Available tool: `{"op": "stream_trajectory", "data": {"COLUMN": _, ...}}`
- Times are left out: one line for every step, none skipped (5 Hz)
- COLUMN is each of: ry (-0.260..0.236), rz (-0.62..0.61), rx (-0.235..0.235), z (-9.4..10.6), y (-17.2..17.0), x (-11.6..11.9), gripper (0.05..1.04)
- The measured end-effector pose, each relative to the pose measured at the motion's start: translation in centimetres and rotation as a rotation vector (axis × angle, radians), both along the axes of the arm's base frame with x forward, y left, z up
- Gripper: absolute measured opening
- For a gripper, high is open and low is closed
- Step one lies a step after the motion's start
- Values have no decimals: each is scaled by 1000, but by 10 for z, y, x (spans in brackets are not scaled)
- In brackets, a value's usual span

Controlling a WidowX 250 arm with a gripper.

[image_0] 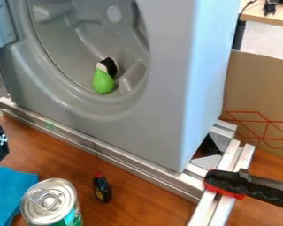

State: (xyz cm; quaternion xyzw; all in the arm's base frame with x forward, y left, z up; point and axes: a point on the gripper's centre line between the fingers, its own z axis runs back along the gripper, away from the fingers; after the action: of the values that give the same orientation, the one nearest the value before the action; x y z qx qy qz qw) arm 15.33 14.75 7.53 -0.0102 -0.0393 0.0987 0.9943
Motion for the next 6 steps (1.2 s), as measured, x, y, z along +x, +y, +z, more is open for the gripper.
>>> {"op": "stream_trajectory", "data": {"ry": 11, "rz": 1, "rx": -9, "z": -4, "y": -2, "x": -2, "gripper": 1000}}
{"op": "stream_trajectory", "data": {"ry": 57, "rz": -60, "rx": 27, "z": -16, "y": -9, "x": -5, "gripper": 1000}}
{"op": "stream_trajectory", "data": {"ry": 71, "rz": -138, "rx": 84, "z": -28, "y": -13, "x": -9, "gripper": 1000}}
{"op": "stream_trajectory", "data": {"ry": 39, "rz": -234, "rx": 115, "z": -31, "y": -12, "x": -6, "gripper": 1000}}
{"op": "stream_trajectory", "data": {"ry": -6, "rz": -381, "rx": 55, "z": -33, "y": -23, "x": 0, "gripper": 1000}}
{"op": "stream_trajectory", "data": {"ry": -61, "rz": -466, "rx": -29, "z": -40, "y": -37, "x": 7, "gripper": 1000}}
